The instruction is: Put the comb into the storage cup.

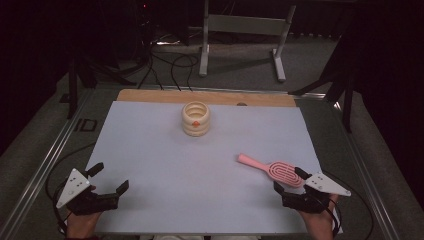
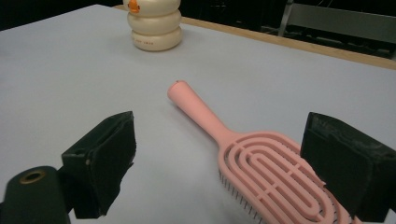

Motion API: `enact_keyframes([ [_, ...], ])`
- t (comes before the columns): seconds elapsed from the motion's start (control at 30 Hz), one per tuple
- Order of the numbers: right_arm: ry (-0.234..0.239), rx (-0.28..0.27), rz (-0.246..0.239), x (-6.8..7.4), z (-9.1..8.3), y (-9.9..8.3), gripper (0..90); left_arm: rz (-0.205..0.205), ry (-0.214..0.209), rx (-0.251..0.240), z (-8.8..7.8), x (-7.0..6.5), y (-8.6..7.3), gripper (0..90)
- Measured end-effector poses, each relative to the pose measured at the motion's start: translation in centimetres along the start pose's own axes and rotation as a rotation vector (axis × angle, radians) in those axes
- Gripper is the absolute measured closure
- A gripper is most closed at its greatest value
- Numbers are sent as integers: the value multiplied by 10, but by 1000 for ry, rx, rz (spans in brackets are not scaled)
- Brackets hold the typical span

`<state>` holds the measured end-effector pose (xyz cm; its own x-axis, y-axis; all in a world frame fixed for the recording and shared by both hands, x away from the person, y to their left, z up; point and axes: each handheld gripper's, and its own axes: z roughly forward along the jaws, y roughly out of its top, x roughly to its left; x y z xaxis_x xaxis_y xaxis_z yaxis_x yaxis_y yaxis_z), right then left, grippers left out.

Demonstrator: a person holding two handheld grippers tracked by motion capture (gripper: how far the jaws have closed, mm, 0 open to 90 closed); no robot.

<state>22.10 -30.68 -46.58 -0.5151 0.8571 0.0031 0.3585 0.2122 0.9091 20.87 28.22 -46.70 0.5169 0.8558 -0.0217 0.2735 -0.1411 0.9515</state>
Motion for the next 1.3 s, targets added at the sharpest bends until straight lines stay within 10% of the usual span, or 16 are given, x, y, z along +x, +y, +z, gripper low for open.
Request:
enact_keyframes([
  [0.43,57,67,-7,0,6,-5,158,-7,-6,-4,2,0,-1,4],
  [0.77,41,120,-11,0,9,-13,529,-10,-9,-6,2,1,-2,4],
  [0.93,25,151,-16,-1,10,-17,886,-9,-10,-3,3,0,-3,4],
  [1.3,-40,228,-59,-3,15,-25,900,-10,-7,-1,4,0,-3,4],
])
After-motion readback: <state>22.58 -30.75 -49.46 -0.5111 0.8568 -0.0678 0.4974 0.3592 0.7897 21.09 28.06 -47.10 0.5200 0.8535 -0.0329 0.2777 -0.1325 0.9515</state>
